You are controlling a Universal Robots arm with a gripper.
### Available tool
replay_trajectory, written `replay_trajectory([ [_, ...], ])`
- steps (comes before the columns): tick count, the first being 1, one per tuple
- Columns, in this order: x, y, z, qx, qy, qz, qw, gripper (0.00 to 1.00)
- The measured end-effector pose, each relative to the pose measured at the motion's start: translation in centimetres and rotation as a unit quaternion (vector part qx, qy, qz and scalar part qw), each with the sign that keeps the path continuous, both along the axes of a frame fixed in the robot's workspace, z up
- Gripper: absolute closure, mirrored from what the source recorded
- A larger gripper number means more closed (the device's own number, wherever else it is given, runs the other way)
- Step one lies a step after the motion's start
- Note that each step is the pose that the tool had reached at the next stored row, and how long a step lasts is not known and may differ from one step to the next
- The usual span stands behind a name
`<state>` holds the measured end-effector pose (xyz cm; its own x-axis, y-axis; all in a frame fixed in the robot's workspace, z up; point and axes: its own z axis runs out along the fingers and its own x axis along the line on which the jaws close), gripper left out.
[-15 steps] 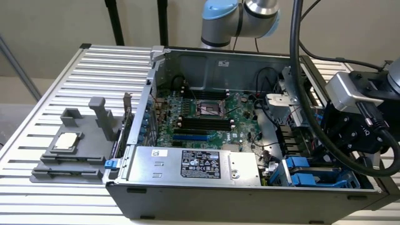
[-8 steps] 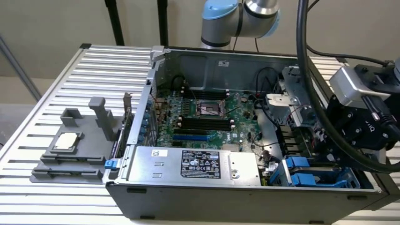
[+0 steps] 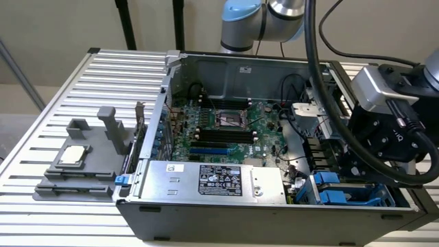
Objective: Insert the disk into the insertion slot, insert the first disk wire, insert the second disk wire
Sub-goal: 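Insert the second disk wire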
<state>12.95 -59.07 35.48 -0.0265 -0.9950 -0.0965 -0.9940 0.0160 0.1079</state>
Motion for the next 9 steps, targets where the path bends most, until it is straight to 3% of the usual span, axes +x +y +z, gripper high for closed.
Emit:
replay_trajectory([
  [9,-0.21,0.00,0.06,0.0004,-0.0005,0.002,1.0000,0.76],
])
